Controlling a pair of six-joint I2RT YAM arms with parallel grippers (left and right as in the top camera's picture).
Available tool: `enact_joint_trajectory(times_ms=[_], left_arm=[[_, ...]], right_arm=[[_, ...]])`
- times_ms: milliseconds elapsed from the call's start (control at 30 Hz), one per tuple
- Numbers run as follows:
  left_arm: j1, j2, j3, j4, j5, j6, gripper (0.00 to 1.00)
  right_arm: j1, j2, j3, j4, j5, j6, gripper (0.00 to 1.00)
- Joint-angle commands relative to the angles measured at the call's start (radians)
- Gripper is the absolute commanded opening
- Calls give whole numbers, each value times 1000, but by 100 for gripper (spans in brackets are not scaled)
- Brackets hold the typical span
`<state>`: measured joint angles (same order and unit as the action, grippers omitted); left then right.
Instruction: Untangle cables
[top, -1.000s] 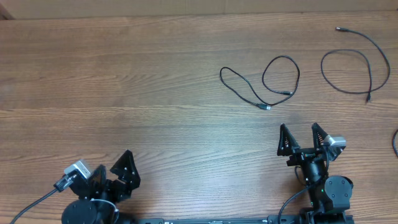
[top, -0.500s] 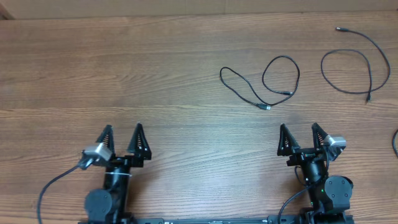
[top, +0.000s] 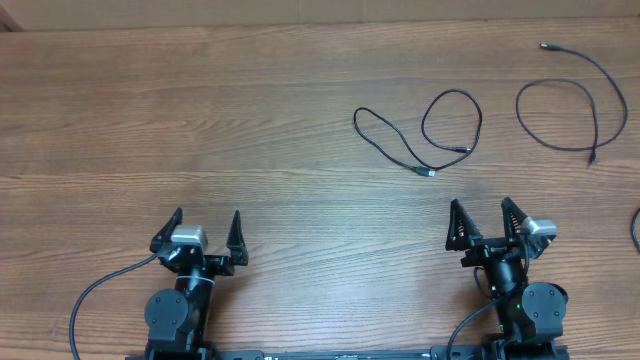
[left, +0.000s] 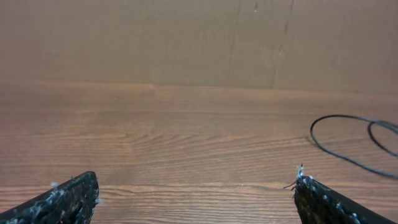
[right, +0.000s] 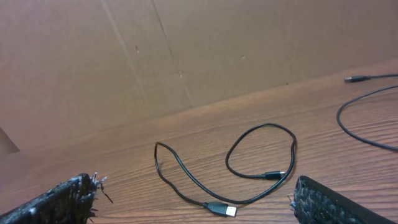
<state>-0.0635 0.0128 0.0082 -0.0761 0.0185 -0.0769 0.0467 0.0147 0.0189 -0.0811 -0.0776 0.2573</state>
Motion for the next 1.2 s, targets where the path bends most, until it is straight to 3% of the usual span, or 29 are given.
enact_joint_trajectory(times_ms=[0, 967, 1167], left_arm=[[7, -10, -3, -2, -3, 63, 100], [9, -9, -3, -2, -3, 63, 99], [9, -9, -3, -2, -3, 63, 99]], right_arm=[[-3, -12, -11, 5, 10, -7, 100], [-3, -12, -11, 5, 10, -8, 100], [-1, -12, -10, -2, 47, -199, 100]])
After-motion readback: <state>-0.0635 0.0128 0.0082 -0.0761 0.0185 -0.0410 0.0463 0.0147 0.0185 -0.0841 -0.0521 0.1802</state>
